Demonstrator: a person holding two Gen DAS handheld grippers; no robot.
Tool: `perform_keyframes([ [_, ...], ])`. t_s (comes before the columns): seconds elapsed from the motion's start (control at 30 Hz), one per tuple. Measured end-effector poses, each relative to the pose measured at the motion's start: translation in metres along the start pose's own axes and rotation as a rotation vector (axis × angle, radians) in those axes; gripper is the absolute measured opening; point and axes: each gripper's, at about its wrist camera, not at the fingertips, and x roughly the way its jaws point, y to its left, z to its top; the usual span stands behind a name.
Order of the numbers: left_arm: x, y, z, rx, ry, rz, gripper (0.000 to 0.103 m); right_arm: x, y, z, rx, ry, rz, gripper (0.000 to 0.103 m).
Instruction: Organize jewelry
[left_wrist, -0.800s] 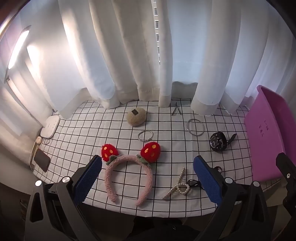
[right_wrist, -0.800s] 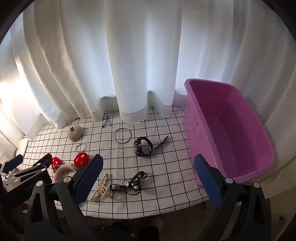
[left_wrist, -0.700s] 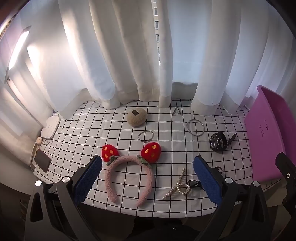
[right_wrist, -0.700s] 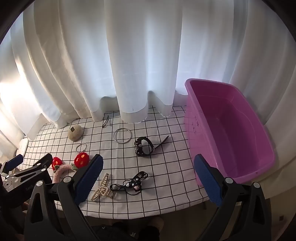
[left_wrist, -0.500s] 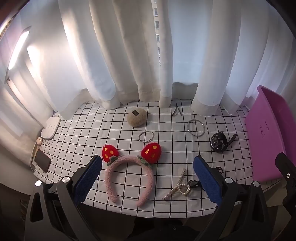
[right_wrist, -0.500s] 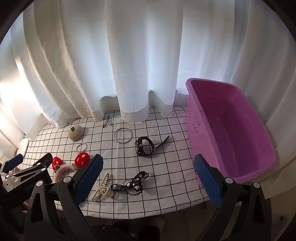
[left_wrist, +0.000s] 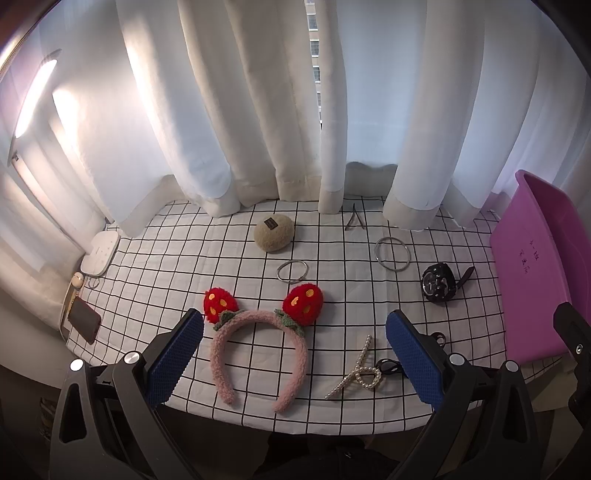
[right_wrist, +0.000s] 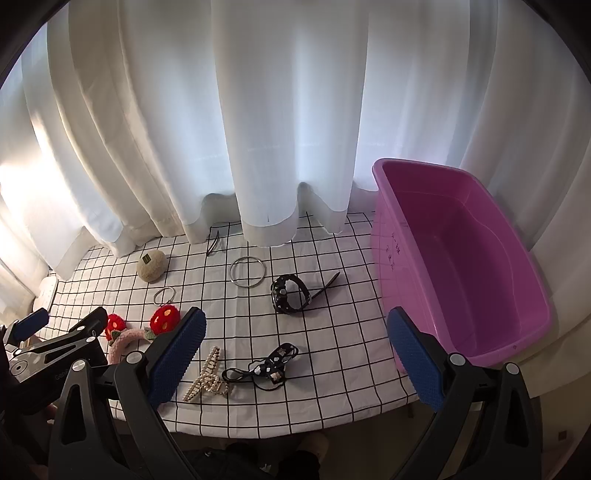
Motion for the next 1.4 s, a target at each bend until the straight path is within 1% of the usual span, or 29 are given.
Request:
perform_keyframes([
  [0.63, 0.0003, 0.001, -0.0006, 0.0, 0.0, 0.0, 0.097, -0.0005, -0.0007, 0.0013, 0.007, 0.002, 0.004, 0.094],
  [0.97, -0.0012, 0.002, -0.0068, -0.007, -0.001, 0.002, 0.097, -0.002, 0.0023, 0.0011, 0.003, 0.002, 0.005, 0.094],
  [1.4, -0.0002, 0.0084, -0.0028, -0.013, 0.002, 0.002, 0.097, -0.0032, 0.0052, 0.001, 0.002, 0.001, 0.007, 0.094],
])
